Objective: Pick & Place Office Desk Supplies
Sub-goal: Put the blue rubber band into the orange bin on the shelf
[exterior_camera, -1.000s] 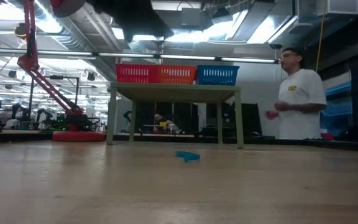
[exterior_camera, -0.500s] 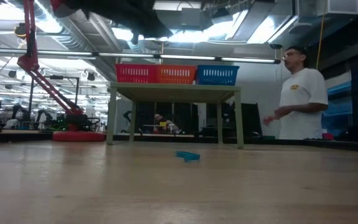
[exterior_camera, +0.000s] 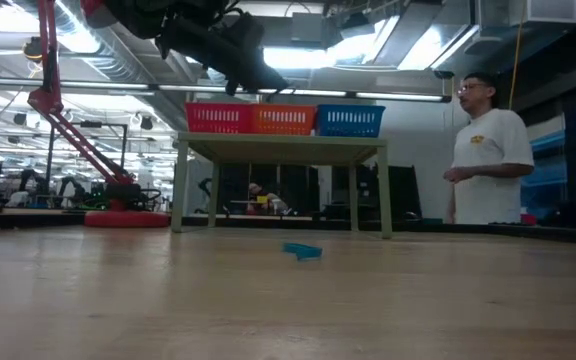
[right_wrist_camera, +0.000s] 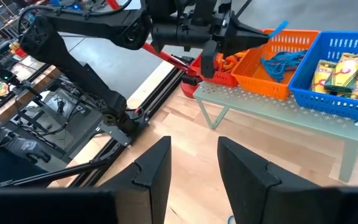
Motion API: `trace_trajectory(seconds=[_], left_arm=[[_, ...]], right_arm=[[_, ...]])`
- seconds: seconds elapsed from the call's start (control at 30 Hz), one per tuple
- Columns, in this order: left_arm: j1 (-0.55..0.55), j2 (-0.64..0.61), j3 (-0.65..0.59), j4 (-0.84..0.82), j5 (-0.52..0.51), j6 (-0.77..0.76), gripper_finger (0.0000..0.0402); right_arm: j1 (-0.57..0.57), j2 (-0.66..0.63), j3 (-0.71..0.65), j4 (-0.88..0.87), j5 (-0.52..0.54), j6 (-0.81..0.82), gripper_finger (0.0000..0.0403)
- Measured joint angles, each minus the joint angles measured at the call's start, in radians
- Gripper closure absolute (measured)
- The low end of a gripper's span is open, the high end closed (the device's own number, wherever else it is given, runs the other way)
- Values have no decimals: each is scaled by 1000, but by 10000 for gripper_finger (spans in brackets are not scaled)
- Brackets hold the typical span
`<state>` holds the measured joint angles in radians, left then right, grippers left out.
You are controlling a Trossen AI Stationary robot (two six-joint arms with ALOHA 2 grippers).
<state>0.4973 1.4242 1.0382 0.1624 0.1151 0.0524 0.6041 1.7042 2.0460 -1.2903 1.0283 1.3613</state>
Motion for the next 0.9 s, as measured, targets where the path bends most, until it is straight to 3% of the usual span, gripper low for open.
trace_trajectory(seconds=[0.13, 0.3, 0.43, 0.57, 0.73, 0.9], left_arm=[[17, -1, 0, 38, 65, -30, 341], [31, -5, 1, 49, 57, -62, 266], [11, -33, 2, 46, 68, -54, 231], [-45, -72, 1, 31, 169, -57, 225], [-205, -101, 2, -56, 278, -63, 236], [-414, -66, 2, -261, 212, 73, 247]], right_arm=[[1, 0, 0, 0, -1, 0, 270], [0, 0, 0, 0, -1, -7, 270], [1, 0, 0, 4, -26, -8, 270], [1, 9, 0, 7, -27, -8, 270], [1, 8, 0, 9, -26, -9, 270], [1, 8, 0, 9, 1, -12, 270]])
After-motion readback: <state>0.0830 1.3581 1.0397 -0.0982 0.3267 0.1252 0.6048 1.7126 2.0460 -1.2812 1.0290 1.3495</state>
